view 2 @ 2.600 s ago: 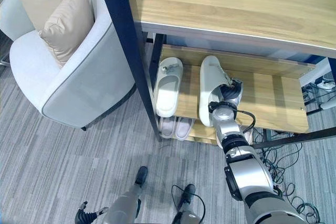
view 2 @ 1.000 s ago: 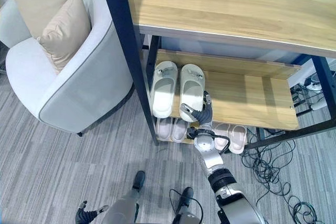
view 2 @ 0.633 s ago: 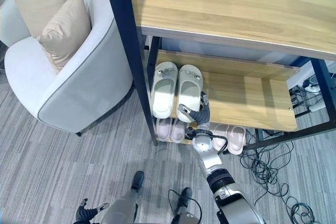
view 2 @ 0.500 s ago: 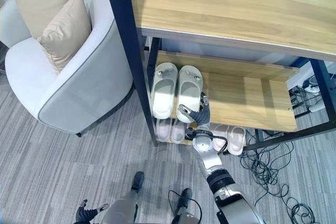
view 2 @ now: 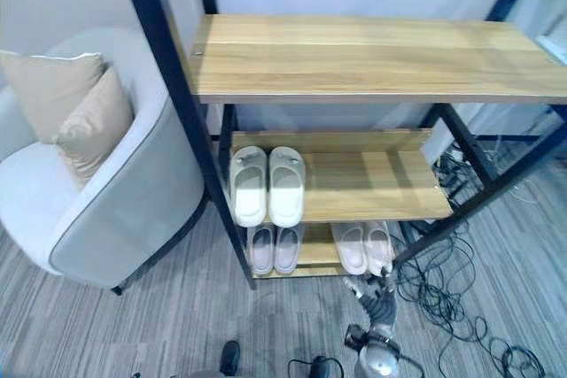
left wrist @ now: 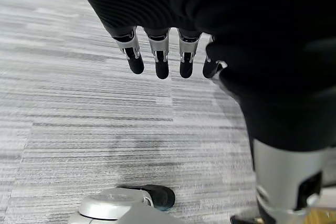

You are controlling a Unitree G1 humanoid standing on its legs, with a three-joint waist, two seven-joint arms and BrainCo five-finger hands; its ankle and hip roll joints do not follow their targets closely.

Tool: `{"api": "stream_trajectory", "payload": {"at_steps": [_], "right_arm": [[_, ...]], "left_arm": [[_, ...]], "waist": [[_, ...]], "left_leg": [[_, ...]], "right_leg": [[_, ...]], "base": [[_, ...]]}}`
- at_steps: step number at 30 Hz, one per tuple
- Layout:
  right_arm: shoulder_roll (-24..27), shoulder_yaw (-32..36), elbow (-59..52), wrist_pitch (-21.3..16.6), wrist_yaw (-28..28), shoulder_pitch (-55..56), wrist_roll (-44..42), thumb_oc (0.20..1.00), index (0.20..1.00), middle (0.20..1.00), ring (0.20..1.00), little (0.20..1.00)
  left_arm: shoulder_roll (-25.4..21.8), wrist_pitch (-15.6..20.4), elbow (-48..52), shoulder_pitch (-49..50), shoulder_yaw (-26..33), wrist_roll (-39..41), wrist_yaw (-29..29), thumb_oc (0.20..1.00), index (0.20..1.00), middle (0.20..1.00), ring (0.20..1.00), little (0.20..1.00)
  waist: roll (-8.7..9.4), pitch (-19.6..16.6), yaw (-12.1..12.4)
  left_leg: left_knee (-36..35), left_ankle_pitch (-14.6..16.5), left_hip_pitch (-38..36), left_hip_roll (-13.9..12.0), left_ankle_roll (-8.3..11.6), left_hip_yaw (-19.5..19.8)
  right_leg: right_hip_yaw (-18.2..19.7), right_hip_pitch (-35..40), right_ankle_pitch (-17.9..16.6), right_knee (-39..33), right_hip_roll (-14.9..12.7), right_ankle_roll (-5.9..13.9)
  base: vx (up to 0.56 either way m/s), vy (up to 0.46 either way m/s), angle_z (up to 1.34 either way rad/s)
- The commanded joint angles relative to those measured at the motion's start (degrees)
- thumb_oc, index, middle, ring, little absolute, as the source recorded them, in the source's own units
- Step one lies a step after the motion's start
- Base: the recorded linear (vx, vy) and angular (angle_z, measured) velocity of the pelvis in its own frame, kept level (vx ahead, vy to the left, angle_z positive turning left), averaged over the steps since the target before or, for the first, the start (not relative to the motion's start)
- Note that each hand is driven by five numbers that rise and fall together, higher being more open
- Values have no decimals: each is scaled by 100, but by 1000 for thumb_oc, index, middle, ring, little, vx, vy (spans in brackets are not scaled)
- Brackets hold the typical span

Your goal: Arrange the slippers neatly on the shoe rack.

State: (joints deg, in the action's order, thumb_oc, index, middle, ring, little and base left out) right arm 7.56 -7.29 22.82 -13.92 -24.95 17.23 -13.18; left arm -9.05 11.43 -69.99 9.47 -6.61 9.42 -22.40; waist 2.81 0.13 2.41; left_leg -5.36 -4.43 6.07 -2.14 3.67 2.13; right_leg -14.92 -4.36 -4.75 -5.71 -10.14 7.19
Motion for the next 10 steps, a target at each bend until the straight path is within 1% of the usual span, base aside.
{"api": "stream_trajectory", "payload": {"at_steps": [1, 2, 3, 4, 5, 6, 7, 8, 10], "right_arm": [[137, 137, 86, -155, -164, -816, 338, 1000, 1000, 1000, 1000, 1000], [117, 153, 332, -124, -205, -844, 347, 1000, 1000, 1000, 1000, 1000], [79, 220, 1136, -43, -329, -983, 339, 1000, 1000, 1000, 1000, 1000], [84, 329, 2471, 100, -404, -1295, 192, 1000, 1000, 1000, 1000, 1000], [210, 288, 3614, 315, -255, -1592, 222, 1000, 1000, 1000, 1000, 1000], [309, 194, 4478, 491, -189, -1718, 437, 1000, 1000, 1000, 1000, 1000], [356, 299, 5427, 821, 243, -1725, 323, 1000, 1000, 1000, 1000, 1000], [351, 316, 5740, 938, 506, -1664, 289, 1000, 1000, 1000, 1000, 1000], [382, 150, 5889, 1127, 768, -1612, 854, 1000, 1000, 1000, 1000, 1000]], "left_arm": [[263, 22, -383, -320, -68, -99, 67, 1000, 1000, 1000, 1000, 1000], [264, 20, -389, -336, -80, -107, 81, 1000, 1000, 1000, 1000, 1000], [252, 13, -431, -389, -94, -106, 112, 1000, 1000, 1000, 1000, 1000], [205, 3, -497, -481, -94, -21, 203, 1000, 1000, 1000, 1000, 1000], [143, -10, -557, -566, -97, 50, 349, 1000, 1000, 1000, 1000, 1000], [106, 15, -574, -625, -146, 64, 475, 1000, 1000, 1000, 1000, 1000], [43, -43, -636, -688, -121, 106, 730, 1000, 1000, 1000, 1000, 1000], [-3, -115, -741, -701, -83, 72, 894, 1000, 1000, 1000, 1000, 1000], [-59, -209, -865, -646, -29, -133, 1065, 1000, 1000, 1000, 1000, 1000]], "waist": [[82, 202, 179], [78, 187, 164], [74, 169, 154], [70, 140, 192], [80, 125, 261], [83, 118, 322], [85, 94, 402], [88, 52, 424], [86, 13, 460]], "left_leg": [[36, 352, -11, 41, -23, 227], [36, 356, -24, 33, -19, 209], [36, 360, -40, 22, -18, 182], [36, 354, -62, 9, -9, 167], [36, 358, -72, 5, -6, 183], [36, 358, -80, 0, -1, 201], [36, 360, -109, 1, 4, 253], [36, 363, -132, 0, 7, 284], [36, 358, -154, 8, 14, 318]], "right_leg": [[-240, 244, 47, 71, -139, 340], [-225, 247, 49, 71, -140, 336], [-192, 246, 57, 71, -121, 325], [-176, 260, 70, 71, -102, 314], [-185, 281, 79, 71, -97, 308], [-195, 308, 85, 71, -96, 306], [-263, 384, 100, 71, -99, 303], [-303, 422, 114, 71, -101, 299], [-354, 478, 133, 71, -97, 299]], "base": [[-2, -37, -9], [-20, -46, -2], [-31, -67, -4], [-35, -89, -3], [-28, -88, -5], [-5, -104, 0], [20, -101, 3], [40, -89, 25], [23, -51, 35]]}}
